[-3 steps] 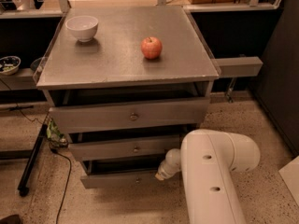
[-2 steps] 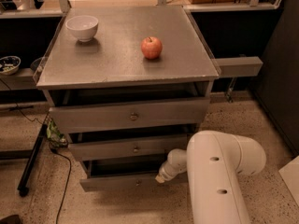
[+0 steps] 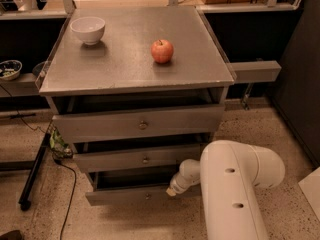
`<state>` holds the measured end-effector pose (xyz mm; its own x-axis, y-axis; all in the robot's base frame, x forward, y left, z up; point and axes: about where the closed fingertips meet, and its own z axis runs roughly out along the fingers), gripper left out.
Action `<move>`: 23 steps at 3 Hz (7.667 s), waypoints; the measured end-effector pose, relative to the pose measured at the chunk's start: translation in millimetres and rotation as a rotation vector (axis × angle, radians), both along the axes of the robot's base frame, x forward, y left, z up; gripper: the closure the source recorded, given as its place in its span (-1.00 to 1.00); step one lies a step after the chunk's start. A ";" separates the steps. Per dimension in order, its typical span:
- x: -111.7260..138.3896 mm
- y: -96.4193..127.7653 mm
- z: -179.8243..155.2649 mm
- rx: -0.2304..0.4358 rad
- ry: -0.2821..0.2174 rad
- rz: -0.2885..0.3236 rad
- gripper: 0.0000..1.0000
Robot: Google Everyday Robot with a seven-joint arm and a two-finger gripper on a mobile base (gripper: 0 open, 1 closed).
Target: Open bottom drawer
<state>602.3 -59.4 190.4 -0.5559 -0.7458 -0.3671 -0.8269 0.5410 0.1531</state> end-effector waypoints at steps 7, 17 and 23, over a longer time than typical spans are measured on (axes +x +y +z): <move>-12.7 -4.4 13.6 0.023 0.003 -0.022 1.00; -15.2 -5.6 23.7 0.066 0.042 -0.029 0.62; 5.3 -6.6 6.2 0.082 0.068 -0.036 -1.00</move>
Offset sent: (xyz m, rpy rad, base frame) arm -0.1087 -0.0216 0.0161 0.0453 0.0889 -0.0167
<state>607.5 -66.0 196.6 -0.6074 -0.6937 -0.3871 -0.7934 0.5536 0.2530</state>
